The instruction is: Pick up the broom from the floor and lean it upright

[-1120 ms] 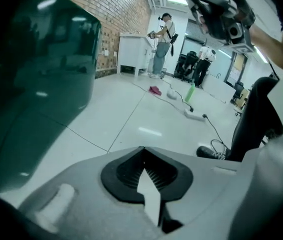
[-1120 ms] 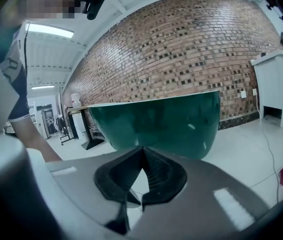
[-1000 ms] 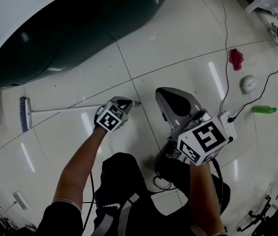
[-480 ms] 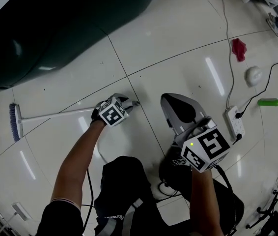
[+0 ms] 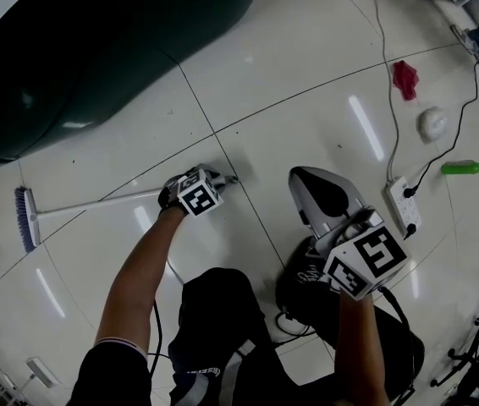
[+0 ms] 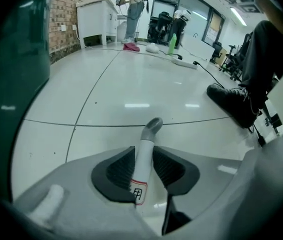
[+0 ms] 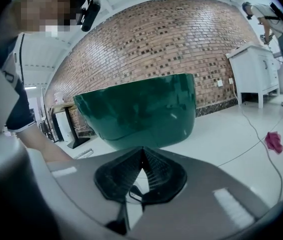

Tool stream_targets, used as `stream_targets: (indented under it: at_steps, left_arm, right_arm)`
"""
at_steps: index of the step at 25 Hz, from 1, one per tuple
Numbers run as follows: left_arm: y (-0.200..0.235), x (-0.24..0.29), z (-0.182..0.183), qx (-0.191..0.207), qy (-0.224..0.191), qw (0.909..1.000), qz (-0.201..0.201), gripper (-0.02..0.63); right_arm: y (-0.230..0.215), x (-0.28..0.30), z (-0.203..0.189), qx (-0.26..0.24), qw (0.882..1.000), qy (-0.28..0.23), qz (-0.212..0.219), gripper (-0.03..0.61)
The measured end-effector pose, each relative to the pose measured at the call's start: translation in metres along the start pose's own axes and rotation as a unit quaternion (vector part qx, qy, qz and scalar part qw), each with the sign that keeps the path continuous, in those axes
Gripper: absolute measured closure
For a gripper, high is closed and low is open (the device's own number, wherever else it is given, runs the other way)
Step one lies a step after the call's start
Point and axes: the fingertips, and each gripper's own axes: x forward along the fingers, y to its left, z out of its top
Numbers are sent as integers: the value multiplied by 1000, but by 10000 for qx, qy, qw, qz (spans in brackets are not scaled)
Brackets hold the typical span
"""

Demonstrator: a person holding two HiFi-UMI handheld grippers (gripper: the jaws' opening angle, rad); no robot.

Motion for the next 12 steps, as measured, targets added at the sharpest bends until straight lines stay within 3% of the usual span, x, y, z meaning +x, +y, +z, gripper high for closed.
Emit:
stream_targets:
  at_steps: [6, 12]
  left_arm:
    - [5, -41, 32, 139, -260, 9994, 171, 500]
    - [17, -140, 91, 242, -735, 9957, 516, 509]
  right_arm:
    - [2, -16, 25, -76, 9999, -111, 86, 575]
    - [14, -30, 83, -58, 9990, -227, 387, 575]
